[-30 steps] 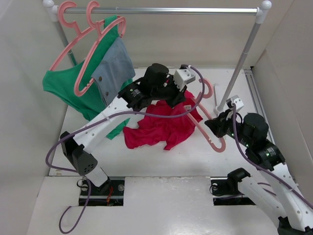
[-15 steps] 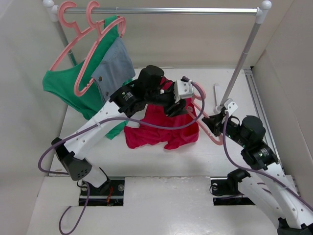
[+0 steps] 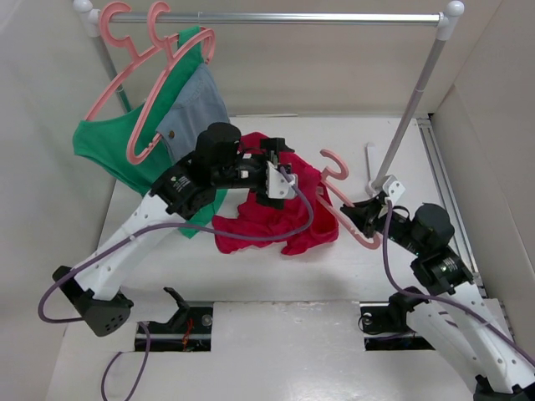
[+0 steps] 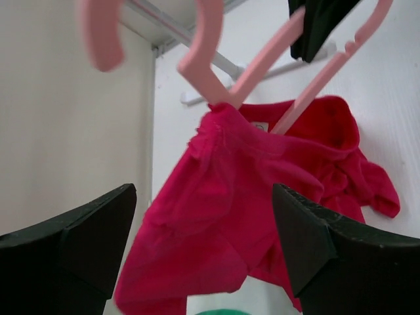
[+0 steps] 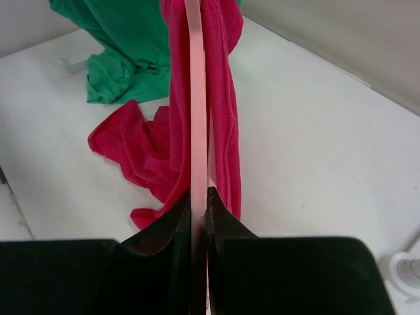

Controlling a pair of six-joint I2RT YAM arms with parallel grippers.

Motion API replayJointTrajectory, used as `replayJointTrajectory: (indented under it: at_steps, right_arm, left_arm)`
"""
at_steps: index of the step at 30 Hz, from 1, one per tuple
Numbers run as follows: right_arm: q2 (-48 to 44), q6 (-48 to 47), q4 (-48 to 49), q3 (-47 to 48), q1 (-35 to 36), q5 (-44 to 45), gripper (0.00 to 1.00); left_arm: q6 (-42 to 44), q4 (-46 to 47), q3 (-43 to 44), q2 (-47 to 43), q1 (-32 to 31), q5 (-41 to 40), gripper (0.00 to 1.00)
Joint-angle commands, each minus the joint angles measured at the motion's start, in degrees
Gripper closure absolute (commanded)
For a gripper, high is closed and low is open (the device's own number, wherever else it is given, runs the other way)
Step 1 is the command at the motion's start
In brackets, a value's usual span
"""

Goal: Place the t-shirt on the hanger
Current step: Place tshirt on hanger

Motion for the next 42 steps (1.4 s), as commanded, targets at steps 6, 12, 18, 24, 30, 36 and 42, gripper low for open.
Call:
replayJointTrajectory:
  at_steps: [6,12,18,24,30,36,42]
  right_arm:
    - [1.6,-0.3,7.5,4.0,0.1,-6.6,1.00]
    - [2.1,-0.9,7.5,5.2,0.1,-8.5,1.00]
    - [2.1,-0.9,7.5,5.2,0.1,-6.0,1.00]
    - [5.6,-0.9,4.7,5.9,0.1,0.5,0.97]
    - [9.2,-1.5,0.9,10.7,0.1,4.1,0.13]
    - [9.2,-1.6,-5.2,18.0,0.1,17.1,0.00]
    - [7.3,9.9,-16.2,20.9,0.1,31.9,0.04]
  left_arm:
    - [8.4,-0.8,0.9,9.0,1.5,5.0,0.17]
    - [10.3,-3.0,1.5,13.0,1.5,3.8,0.43]
    - [5.5,-3.0,1.0,12.2,2.1,5.3,1.00]
    - [-1.6,-1.0,-1.8,8.8,3.4,6.4,1.00]
    - [-14.0,4.8,-4.8,7.0,8.3,6.4,1.00]
    - [-19.5,9.0,-9.7,5.1,8.9,0.8,1.00]
    - [-29.8,12.8,-11.9,4.6,8.9,-8.6,1.00]
